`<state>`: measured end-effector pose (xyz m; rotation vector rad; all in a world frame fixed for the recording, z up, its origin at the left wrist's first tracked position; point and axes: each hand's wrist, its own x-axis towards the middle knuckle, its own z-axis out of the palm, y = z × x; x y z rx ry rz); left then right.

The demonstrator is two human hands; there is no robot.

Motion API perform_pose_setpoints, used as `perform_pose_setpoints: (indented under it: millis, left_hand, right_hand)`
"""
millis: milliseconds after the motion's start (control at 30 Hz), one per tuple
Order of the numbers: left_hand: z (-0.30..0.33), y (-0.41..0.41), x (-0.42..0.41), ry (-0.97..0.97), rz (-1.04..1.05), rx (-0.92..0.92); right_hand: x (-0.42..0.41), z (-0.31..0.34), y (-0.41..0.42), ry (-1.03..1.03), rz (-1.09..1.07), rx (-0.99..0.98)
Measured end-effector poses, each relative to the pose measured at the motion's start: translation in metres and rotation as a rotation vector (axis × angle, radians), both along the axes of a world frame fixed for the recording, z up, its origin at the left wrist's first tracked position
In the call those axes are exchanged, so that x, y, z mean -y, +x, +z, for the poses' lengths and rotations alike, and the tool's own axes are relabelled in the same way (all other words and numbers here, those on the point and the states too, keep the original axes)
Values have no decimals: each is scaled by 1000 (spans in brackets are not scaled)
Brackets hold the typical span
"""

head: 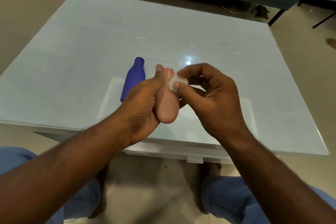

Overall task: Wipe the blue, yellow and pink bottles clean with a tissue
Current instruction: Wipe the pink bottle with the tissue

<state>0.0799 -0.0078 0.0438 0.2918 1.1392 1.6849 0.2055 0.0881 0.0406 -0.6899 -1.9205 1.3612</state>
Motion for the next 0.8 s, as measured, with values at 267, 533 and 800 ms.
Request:
perform_pose_setpoints:
  millis: [267, 533, 800]
  left_hand:
    - [1, -16, 0, -15, -18, -39]
    - [-6, -11, 0, -6, -47, -107]
    - [-9, -7, 1, 9, -60, -117]
  right_hand:
    - [2, -2, 4, 16, 97, 176]
    - [0, 5, 3, -143, 10, 0]
    - [2, 6, 2, -149, -91, -52]
